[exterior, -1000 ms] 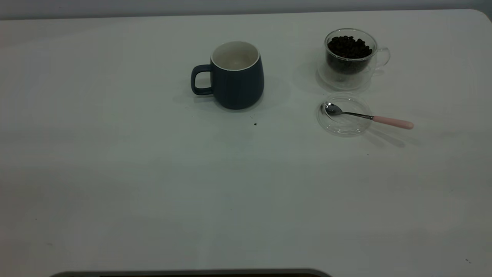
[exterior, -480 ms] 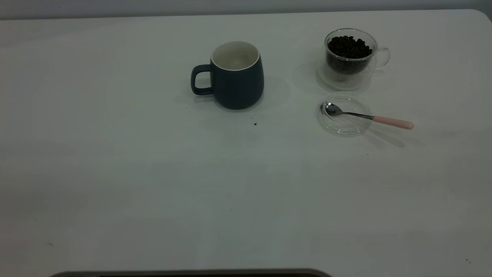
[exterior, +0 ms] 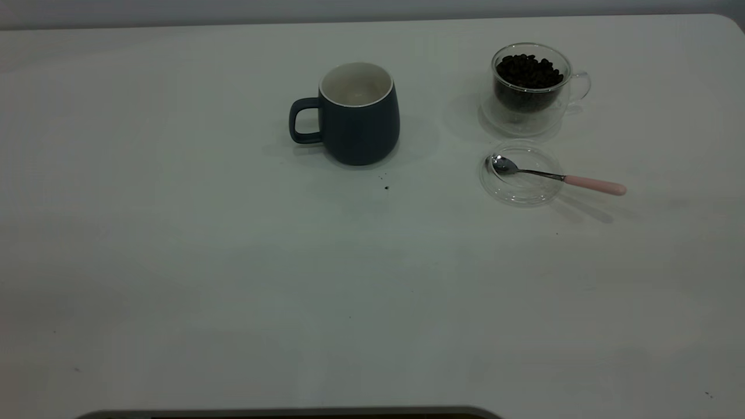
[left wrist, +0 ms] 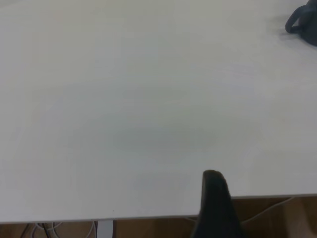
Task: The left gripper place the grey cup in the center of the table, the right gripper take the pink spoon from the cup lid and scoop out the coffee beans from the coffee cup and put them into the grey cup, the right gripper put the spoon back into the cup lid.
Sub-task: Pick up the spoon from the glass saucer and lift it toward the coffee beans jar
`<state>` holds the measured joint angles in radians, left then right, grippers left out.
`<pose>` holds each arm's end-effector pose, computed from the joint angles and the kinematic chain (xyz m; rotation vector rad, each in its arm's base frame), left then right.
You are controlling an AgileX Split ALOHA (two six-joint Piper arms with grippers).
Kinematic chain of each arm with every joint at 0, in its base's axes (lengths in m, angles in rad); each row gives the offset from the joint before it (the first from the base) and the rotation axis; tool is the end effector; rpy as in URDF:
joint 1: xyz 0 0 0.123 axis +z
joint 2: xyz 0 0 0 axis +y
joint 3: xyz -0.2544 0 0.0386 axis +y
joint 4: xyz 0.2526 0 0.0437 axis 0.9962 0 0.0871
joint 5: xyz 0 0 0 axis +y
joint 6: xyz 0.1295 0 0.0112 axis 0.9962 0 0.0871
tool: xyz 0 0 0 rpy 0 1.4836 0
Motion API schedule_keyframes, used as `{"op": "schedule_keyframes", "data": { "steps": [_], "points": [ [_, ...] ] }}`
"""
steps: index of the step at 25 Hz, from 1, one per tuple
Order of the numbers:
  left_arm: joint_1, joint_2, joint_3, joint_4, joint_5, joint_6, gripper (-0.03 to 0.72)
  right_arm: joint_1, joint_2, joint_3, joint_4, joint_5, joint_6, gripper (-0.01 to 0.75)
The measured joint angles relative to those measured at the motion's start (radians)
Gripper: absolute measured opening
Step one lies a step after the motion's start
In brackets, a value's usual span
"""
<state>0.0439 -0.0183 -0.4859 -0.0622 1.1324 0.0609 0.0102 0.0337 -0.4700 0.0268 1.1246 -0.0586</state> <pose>0.0565 -0.0048 0.2504 0.0237 2.1100 -0.0126 0.0646 0.0038 0.2429 -0.0760 2.1702 0.0052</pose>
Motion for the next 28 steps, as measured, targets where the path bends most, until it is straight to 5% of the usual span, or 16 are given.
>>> {"op": "schedule_keyframes", "data": {
  "steps": [28],
  "points": [
    [0.000, 0.000, 0.000, 0.000, 0.000, 0.000, 0.565, 0.000, 0.022, -0.036, -0.018, -0.044, 0.011, 0.581]
  ]
}}
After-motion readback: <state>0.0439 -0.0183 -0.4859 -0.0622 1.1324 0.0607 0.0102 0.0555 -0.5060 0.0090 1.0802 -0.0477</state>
